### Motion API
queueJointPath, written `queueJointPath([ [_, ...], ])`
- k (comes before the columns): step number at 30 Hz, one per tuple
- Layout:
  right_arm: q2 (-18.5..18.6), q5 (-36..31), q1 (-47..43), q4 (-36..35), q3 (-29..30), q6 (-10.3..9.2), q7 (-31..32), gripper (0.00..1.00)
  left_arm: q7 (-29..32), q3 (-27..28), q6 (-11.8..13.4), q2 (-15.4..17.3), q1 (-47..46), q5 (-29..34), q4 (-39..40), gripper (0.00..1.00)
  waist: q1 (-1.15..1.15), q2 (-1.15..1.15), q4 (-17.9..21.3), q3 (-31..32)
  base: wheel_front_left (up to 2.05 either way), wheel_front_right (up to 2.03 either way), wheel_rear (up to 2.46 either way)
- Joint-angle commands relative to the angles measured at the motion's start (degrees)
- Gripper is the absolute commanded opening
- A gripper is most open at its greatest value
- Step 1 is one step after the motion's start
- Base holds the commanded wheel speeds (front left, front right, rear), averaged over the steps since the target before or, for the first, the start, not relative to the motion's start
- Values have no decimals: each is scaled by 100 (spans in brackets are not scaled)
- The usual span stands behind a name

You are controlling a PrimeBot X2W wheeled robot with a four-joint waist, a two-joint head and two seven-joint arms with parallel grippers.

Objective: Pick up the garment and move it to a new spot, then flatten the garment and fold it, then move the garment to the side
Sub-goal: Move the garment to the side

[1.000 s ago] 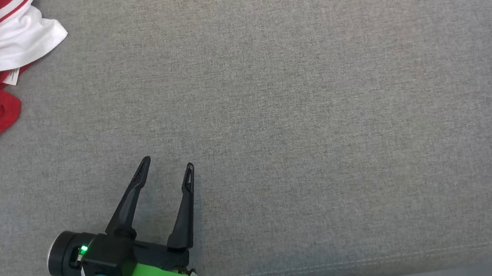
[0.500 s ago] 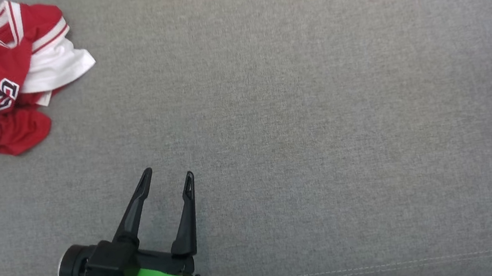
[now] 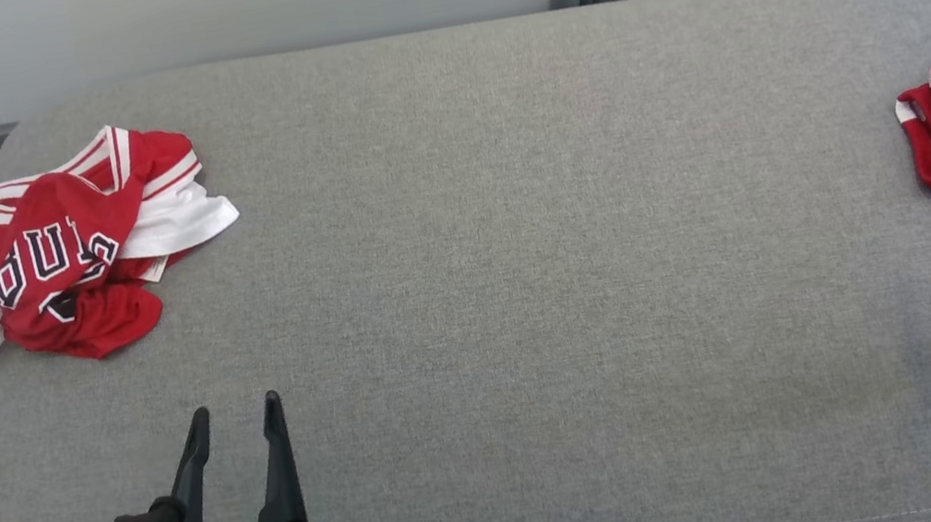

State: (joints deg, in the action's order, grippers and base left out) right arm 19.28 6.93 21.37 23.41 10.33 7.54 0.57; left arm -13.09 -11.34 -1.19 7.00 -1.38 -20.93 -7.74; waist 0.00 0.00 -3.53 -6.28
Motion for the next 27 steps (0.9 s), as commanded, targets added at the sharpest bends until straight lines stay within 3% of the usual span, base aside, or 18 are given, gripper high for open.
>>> queueJointPath([
  [1, -127, 230, -211, -180, 34, -10, -82, 100, 31, 90, 119, 32, 128, -23, -12, 100, 0, 0, -46, 474, 0, 0, 0],
  [7, -642, 766, -907, -829, -82, -9, -315, 100, 190, 284, 418, 49, 313, -118, 4, 100, 0, 0, -112, 744, 0, 0, 0],
  [17, -1323, 1101, -1714, -1368, -352, -9, -375, 100, 561, 301, 573, 172, 500, -181, -95, 100, 0, 0, -263, 1017, 0, 0, 0],
  [27, -1598, 995, -2436, -1546, -480, -9, -398, 100, 536, 173, 326, 485, 600, -66, -177, 100, 0, 0, -284, 1100, 0, 0, 0],
])
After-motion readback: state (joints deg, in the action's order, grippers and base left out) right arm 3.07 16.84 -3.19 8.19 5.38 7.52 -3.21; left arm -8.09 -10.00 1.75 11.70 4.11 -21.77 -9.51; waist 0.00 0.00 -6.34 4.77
